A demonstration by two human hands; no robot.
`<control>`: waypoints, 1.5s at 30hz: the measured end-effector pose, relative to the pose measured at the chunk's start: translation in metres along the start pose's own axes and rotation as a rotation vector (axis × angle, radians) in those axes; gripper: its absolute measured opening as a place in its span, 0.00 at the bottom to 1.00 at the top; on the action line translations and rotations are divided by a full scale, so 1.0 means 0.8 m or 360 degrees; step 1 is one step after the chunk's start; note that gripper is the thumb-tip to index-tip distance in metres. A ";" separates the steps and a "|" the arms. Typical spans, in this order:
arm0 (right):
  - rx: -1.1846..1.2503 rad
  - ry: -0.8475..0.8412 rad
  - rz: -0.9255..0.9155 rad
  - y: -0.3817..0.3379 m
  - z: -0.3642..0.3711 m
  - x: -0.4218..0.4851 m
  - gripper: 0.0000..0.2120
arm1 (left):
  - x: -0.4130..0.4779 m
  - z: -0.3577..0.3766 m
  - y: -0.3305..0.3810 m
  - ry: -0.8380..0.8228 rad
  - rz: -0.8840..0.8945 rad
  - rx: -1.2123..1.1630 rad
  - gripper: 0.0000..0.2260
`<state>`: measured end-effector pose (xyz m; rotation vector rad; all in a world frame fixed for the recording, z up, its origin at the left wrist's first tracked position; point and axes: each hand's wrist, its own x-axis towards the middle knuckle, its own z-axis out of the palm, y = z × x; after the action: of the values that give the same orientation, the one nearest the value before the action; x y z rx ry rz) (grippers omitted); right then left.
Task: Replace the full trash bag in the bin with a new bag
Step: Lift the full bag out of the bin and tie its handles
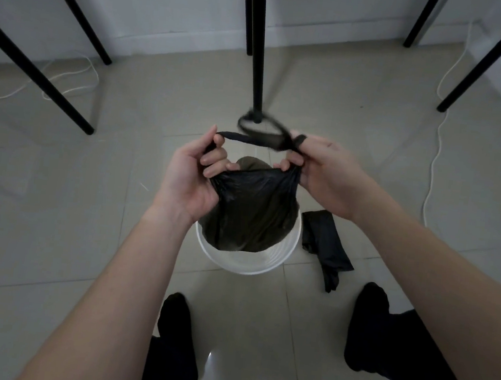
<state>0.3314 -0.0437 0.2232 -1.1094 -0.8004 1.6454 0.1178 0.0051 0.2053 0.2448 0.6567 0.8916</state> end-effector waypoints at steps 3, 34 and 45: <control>-0.0924 0.0130 -0.0229 0.009 -0.003 0.001 0.12 | -0.002 -0.003 0.003 0.0071 0.0003 0.0097 0.13; 0.0299 0.0092 -0.0090 0.019 -0.010 0.013 0.12 | 0.003 -0.021 0.012 0.0469 0.0151 0.0651 0.16; 0.0756 0.0237 -0.0013 0.019 -0.002 0.015 0.13 | 0.008 -0.025 0.011 0.0336 0.0225 -0.0229 0.10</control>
<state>0.3259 -0.0371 0.2054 -0.8725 -0.2922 1.6125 0.1025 0.0144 0.1912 0.0684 0.7731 1.1055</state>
